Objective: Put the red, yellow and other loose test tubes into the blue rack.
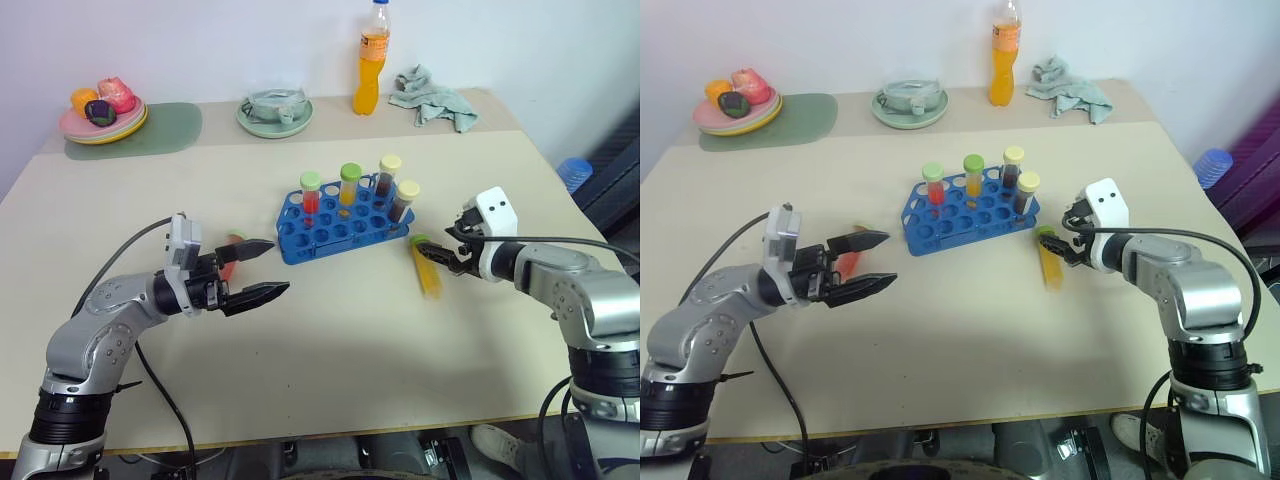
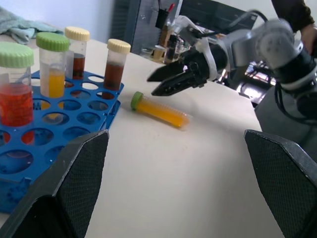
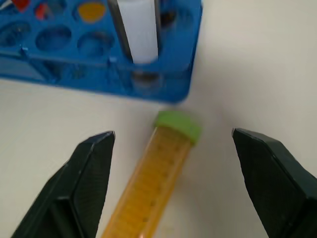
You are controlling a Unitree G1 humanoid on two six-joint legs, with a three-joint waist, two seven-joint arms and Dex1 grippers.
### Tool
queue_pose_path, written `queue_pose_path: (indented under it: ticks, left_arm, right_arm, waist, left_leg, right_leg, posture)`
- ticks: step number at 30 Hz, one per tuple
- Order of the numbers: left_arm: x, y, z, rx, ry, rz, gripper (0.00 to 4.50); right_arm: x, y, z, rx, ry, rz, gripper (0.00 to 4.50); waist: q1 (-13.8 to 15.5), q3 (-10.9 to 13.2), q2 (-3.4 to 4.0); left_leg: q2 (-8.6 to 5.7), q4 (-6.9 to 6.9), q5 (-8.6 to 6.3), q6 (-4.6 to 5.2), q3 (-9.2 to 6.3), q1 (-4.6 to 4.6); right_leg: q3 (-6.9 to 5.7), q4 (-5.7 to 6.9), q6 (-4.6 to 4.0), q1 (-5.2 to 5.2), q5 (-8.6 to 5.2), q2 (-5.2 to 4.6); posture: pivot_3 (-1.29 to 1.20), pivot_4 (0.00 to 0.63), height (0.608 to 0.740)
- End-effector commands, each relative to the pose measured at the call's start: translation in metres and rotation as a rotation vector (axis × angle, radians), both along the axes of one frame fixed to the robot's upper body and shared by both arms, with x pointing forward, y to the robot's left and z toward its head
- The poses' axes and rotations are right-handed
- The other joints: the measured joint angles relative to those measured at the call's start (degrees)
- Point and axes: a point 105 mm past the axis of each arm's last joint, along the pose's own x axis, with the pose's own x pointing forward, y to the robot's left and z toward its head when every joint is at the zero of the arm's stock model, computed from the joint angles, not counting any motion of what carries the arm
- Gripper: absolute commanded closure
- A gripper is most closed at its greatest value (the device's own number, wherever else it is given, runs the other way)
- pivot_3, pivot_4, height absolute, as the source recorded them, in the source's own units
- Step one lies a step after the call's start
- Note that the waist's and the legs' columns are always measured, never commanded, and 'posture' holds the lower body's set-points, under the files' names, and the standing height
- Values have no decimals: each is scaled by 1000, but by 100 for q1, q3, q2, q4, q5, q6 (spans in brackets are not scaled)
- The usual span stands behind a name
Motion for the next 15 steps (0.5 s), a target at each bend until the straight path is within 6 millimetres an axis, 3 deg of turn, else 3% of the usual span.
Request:
queue_pose_path:
  ticks: [1,12,15]
  left_arm:
    - [-2,-2,7,-6,-44,-8,0]
    - [-6,-3,13,-2,-45,16,0]
    - [-10,-3,15,15,-46,8,0]
  right_arm:
    - [0,0,0,-4,54,-20,661]
    - [21,8,-28,-54,148,-45,661]
    - [23,10,-26,-65,149,-34,1877]
  waist:
    - [4,0,0]
    - [-13,-1,-2]
    - [-10,-1,-3]
  left_leg:
    - [0,0,0,1,0,-2]
    - [-2,20,-2,18,4,-31]
    - [-2,21,-2,18,4,-31]
  right_leg:
    - [0,-1,0,-1,0,0]
    - [-2,-5,-2,-17,3,3]
    - [-3,-4,-2,-16,4,4]
  posture:
    - [0,150,740]
    - [0,150,740]
    - [0,150,740]
